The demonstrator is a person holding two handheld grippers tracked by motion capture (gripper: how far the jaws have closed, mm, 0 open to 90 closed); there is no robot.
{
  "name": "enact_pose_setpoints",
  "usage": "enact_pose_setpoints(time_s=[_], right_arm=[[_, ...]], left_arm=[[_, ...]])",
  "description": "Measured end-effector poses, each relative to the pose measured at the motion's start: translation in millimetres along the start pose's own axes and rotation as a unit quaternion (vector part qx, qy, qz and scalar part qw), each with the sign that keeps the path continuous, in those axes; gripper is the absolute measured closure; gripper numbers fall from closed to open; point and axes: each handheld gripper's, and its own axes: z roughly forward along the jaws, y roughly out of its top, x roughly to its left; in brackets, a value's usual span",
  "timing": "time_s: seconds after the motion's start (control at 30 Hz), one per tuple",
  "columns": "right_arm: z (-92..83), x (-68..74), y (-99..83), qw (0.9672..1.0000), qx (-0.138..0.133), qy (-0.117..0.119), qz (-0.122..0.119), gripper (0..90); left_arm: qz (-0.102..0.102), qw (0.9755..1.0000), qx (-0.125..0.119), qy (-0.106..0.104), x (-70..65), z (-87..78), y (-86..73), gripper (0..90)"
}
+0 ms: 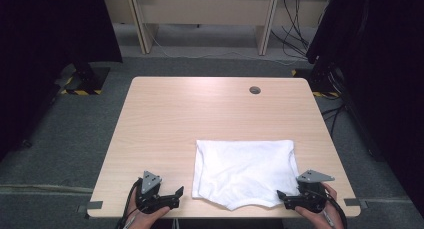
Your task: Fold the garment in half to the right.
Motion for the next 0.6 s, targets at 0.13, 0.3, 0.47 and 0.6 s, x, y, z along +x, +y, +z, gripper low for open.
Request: enact_pose_setpoints(time_s=[0.13,0.3,0.47,0.6], right_arm=[[-2.3,-3.5,-1.6,1.0000,0.003,-0.005,0.003,12.9],[-4.0,-2.5,-0.6,1.0000,0.000,-0.008,0.004,11.3],[-9.9,-1.7,5.6,0.9994,-0.033,-0.006,0.006,10.4],[-10.2,2.4,12.0,0.9992,-0.040,-0.003,-0.004,10.4]], left_arm=[[0.002,1.0000,0.000,-0.001,-1.3,0.0,0.0,6.1],[0.002,1.0000,-0.001,-0.002,-2.8,-0.7,0.2,6.1],[0.007,0.9999,-0.005,-0.008,-10.8,0.3,1.5,6.1],[0.010,0.9998,-0.007,-0.012,-19.3,2.5,2.1,6.1]])
